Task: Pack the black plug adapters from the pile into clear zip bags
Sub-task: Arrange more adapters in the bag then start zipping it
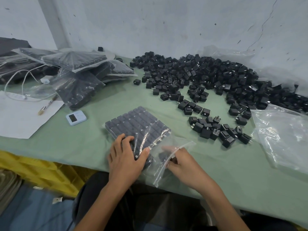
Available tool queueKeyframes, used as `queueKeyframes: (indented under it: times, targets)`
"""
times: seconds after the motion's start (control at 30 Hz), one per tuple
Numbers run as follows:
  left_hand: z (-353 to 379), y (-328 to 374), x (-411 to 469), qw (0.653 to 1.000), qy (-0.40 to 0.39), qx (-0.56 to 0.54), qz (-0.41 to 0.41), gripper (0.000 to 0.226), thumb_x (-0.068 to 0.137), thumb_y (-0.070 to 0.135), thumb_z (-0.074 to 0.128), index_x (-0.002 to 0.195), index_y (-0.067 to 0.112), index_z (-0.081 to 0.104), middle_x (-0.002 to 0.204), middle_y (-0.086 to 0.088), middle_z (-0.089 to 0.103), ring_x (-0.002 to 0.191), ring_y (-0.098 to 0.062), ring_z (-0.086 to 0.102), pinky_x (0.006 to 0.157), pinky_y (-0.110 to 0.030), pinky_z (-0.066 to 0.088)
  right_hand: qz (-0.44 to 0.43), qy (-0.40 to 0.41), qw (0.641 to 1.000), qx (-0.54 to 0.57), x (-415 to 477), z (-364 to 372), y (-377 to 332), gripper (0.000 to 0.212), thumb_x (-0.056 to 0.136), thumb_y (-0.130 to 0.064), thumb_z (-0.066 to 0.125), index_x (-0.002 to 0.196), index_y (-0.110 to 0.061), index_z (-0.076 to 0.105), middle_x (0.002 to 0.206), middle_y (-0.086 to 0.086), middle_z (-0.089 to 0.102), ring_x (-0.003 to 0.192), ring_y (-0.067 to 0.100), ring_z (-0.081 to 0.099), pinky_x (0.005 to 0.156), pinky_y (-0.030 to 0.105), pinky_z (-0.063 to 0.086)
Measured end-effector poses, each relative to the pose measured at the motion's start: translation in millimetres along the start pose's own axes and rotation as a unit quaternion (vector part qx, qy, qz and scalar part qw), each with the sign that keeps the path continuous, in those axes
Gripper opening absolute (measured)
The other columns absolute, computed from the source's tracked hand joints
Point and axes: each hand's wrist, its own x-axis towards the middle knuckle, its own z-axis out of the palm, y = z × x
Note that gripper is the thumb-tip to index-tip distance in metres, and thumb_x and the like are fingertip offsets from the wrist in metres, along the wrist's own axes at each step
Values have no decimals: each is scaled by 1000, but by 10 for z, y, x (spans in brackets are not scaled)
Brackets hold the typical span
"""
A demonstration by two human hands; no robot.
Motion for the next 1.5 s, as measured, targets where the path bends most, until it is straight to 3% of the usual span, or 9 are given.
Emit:
queueKeyframes:
  times: [0.23, 0.5, 0.73, 0.83, 1.07, 1.2, 1.33, 1.43, 1.5]
  targets:
    - [3, -9, 4, 1000, 0, 1, 2, 67, 85, 72, 48, 138, 35, 31, 154, 12, 11, 144, -13, 11, 117, -45, 17, 38, 125, 991, 39, 76, 321, -58, 33, 80, -23, 80, 100, -43, 62, 95, -18, 71, 87, -1, 67, 83, 30, 56]
    - [0, 7, -12, 1000, 3, 0, 0, 67, 85, 71, 49, 138, 34, 33, 155, 10, 13, 146, -16, 13, 117, -45, 17, -21, 120, 992, 20, 13, 319, 28, 40, 92, -5, 57, 116, -36, 67, 104, -21, 70, 98, -5, 64, 86, 10, 47]
    - [-15, 17, -10, 1000, -3, -1, -2, 67, 87, 69, 49, 140, 32, 33, 156, 9, 12, 147, -16, 11, 119, -45, 15, 7, 94, 996, -2, 71, 340, -2, 44, 91, 3, 55, 112, -34, 67, 106, -9, 69, 96, 6, 65, 87, 26, 54]
    - [-20, 22, -5, 1000, -7, -3, -1, 67, 87, 69, 50, 140, 32, 32, 156, 9, 12, 147, -16, 10, 119, -45, 14, 0, 96, 994, -58, 81, 354, -7, 36, 94, -5, 57, 111, -34, 69, 109, -5, 62, 101, 11, 60, 91, 26, 49]
    - [-56, 95, 92, 999, 35, 21, 19, 62, 86, 66, 51, 135, 29, 43, 153, 2, 27, 143, -19, 17, 116, -44, 21, 7, 105, 992, -68, 75, 372, 8, 26, 97, -19, 55, 105, -40, 69, 93, -8, 52, 82, 9, 55, 69, 8, 40]
    - [28, 161, 189, 998, -19, 48, 35, 74, 85, 74, 45, 146, 34, 31, 165, 7, 10, 152, -13, -3, 122, -43, 7, 5, 108, 992, -70, 75, 361, -11, 24, 94, -19, 56, 105, -37, 69, 87, -9, 49, 77, 10, 49, 62, 6, 31]
    - [85, 96, 191, 999, -32, 22, 15, 82, 81, 78, 44, 149, 36, 28, 166, 9, 8, 152, -9, -5, 123, -43, 5, -16, 63, 995, -75, -54, 271, -72, 34, 92, -14, 56, 116, -35, 68, 96, -18, 50, 92, 1, 47, 77, 2, 31]
    - [88, 99, 190, 1000, -26, 14, 9, 83, 81, 78, 46, 149, 35, 29, 165, 10, 10, 152, -9, -4, 123, -43, 6, -15, -33, 997, -67, -253, -93, 17, 37, 84, -11, 55, 109, -32, 73, 102, -20, 62, 98, -4, 56, 89, 13, 41]
    - [84, 118, 189, 1000, -24, 12, 9, 82, 81, 77, 48, 149, 34, 31, 165, 10, 11, 152, -9, -3, 123, -42, 6, 9, 1, 996, -84, -292, -432, 131, 27, 82, -13, 59, 93, -31, 77, 91, -18, 68, 87, -1, 62, 83, 19, 46]
